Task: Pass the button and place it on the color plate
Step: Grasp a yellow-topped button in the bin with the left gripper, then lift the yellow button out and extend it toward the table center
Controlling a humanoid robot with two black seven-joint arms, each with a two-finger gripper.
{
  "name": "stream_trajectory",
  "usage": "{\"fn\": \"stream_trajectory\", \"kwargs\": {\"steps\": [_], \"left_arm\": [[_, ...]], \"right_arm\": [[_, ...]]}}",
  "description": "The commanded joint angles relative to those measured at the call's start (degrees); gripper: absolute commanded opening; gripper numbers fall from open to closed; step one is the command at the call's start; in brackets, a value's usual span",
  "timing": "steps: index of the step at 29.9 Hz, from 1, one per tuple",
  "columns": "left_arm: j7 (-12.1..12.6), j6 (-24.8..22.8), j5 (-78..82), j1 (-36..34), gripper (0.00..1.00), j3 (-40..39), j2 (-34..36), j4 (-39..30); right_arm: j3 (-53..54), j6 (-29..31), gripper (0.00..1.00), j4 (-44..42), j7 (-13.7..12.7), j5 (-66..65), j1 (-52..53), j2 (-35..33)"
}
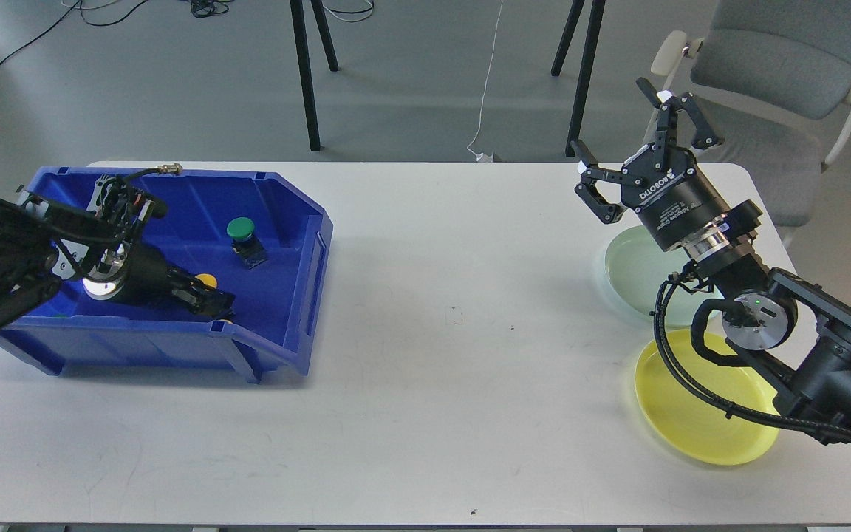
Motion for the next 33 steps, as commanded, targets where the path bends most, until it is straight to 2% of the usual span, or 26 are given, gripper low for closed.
{"fn": "stream_trajectory", "kwargs": {"steps": [1, 5, 9, 16, 17, 20, 22, 27, 33], "left_arm": [[0.00, 0.35, -0.16, 0.08, 0.00, -0.17, 0.26, 0.27], [0.00, 0.00, -1.47, -1.67, 0.00, -1.49, 2.10, -0.52], [0.00, -1.02, -4.81, -6.59, 0.00, -4.65, 4.30, -3.24], [0.00, -1.02, -21.05, -8.45, 0.01, -20.27, 8.70, -11.76], [0.00, -1.02, -23.51, -8.09, 0.01, -22.21, 8.53, -12.99], [0.00, -1.02, -35.36, -4.07, 0.01, -25.39, 6.78, -17.38], [0.00, -1.02, -43.98, -1.34, 0.01, -26.80, 4.49, -19.59], [0.00, -1.02, -61.04, 5.78, 0.02, -31.37, -4.11, -19.34], [0.00, -1.02, -63.88, 12.56, 0.02, -31.81, -13.35, -16.88]], "right_arm": [[0.21, 0.00, 0.99, 0.38, 0.00, 0.00, -0.52, 0.00], [0.91, 0.00, 0.99, 0.38, 0.00, 0.00, -0.52, 0.00], [2.92, 0.00, 0.99, 0.20, 0.00, 0.00, -0.52, 0.00], [7.06, 0.00, 0.99, 0.29, 0.00, 0.17, -0.34, -2.53], [7.67, -1.88, 0.99, 1.16, 0.00, 0.44, -0.25, -3.15], [7.85, -17.93, 0.99, 9.49, 0.00, -1.40, -0.52, -6.14], [7.42, -23.94, 0.99, 11.36, 0.00, -4.99, -0.61, -9.12], [7.76, -29.66, 0.99, 12.85, 0.00, -14.93, -4.20, -10.81], [7.33, -30.90, 0.99, 20.75, 0.00, -17.83, -10.62, -10.28]]}}
